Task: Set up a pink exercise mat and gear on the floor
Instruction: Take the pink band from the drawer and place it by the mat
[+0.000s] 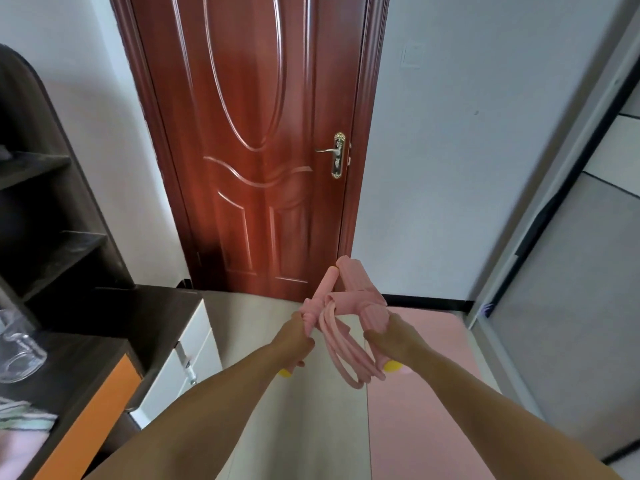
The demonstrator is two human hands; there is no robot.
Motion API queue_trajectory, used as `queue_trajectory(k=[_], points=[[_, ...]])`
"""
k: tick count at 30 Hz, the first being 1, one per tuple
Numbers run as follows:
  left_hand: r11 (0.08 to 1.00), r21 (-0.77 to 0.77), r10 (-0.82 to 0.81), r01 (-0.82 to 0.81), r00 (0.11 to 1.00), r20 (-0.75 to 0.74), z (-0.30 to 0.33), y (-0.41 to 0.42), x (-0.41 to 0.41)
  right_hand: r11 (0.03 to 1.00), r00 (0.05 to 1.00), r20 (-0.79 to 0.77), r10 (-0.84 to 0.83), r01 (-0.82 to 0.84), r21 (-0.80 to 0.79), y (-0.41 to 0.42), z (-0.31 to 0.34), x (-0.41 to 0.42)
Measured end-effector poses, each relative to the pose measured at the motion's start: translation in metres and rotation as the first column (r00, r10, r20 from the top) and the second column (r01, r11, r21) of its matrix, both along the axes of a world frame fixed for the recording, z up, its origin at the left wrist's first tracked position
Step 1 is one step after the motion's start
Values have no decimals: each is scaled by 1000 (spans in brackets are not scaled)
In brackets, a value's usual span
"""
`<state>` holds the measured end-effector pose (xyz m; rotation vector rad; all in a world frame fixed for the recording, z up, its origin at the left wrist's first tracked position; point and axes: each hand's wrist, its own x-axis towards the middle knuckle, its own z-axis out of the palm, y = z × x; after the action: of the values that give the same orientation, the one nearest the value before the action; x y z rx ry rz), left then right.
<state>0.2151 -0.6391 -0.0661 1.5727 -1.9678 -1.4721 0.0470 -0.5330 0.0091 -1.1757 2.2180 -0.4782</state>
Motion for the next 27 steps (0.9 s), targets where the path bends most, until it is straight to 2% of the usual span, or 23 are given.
queue_trajectory(k=[12, 16, 21, 24, 27], points=[[993, 117, -9, 9, 1000, -3, -26, -195, -64, 999, 1000, 21, -13, 12, 42, -196, -37, -71], [994, 102, -32, 26, 998, 50, -33, -272, -84, 997, 998, 32, -48, 46, 58, -266, -52, -97], [989, 144, -28, 19, 997, 65, -48, -328, -116, 992, 997, 33, -65, 61, 111, -323, -77, -129], [990, 137, -41, 28, 995, 94, -63, -356, -139, 992, 1000, 13, -17, 16, 129, -359, -95, -158], [992, 124, -18, 1, 990, 137, -83, -387, -164, 986, 997, 79, 22, -34, 163, -398, -114, -195]])
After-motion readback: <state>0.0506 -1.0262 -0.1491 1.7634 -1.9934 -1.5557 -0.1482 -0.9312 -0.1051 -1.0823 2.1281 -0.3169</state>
